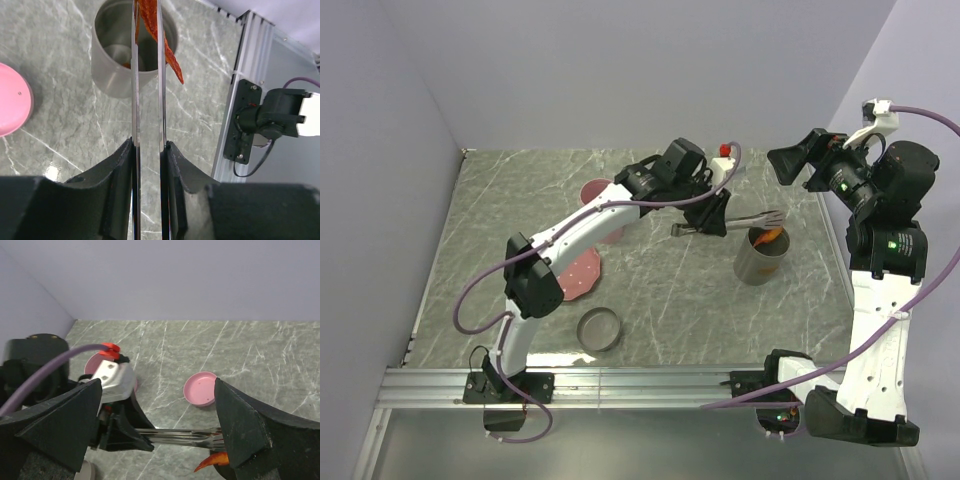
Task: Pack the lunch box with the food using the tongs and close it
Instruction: Place the food into the lunch box, then put down the clamp
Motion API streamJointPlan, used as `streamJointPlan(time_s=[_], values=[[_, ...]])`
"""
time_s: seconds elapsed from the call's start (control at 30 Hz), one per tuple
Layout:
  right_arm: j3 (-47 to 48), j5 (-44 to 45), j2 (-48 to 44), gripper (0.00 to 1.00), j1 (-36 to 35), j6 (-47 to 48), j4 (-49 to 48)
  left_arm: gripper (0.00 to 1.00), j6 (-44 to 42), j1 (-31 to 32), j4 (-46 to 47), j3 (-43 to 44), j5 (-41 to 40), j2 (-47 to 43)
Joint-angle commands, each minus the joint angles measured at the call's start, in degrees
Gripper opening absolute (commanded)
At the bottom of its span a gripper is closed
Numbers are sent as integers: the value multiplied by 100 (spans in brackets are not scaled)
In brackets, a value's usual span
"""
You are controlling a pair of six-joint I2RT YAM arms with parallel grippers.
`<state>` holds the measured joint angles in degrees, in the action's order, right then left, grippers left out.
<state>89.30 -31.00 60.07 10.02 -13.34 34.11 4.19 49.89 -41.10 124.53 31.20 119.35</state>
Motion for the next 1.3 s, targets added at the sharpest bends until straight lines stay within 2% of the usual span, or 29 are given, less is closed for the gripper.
streamJointPlan(time_s=[0.0,0.13,0.2,0.33,0.37,0.57,1.0,1.1,1.27], values=[[167,16,-40,100,44,113,-45,4,100,65,340,326,70,27],[202,24,-4,100,44,139,17,6,117,91,305,326,-26,97],[176,16,-4,100,44,130,0,10,118,109,296,291,-61,106],[141,-2,-13,100,35,104,-36,31,135,109,305,273,-140,62],[115,-2,-13,100,44,95,-36,39,153,109,313,274,-167,53],[141,-20,-31,100,44,104,-18,52,153,109,322,335,-290,18],[123,-11,-57,100,44,104,-1,50,-102,100,164,450,-535,-368],[88,-2,-75,100,44,139,-1,50,-128,21,15,309,-554,-605],[26,-20,-119,100,44,209,26,46,-164,-330,49,-481,-589,-1290]])
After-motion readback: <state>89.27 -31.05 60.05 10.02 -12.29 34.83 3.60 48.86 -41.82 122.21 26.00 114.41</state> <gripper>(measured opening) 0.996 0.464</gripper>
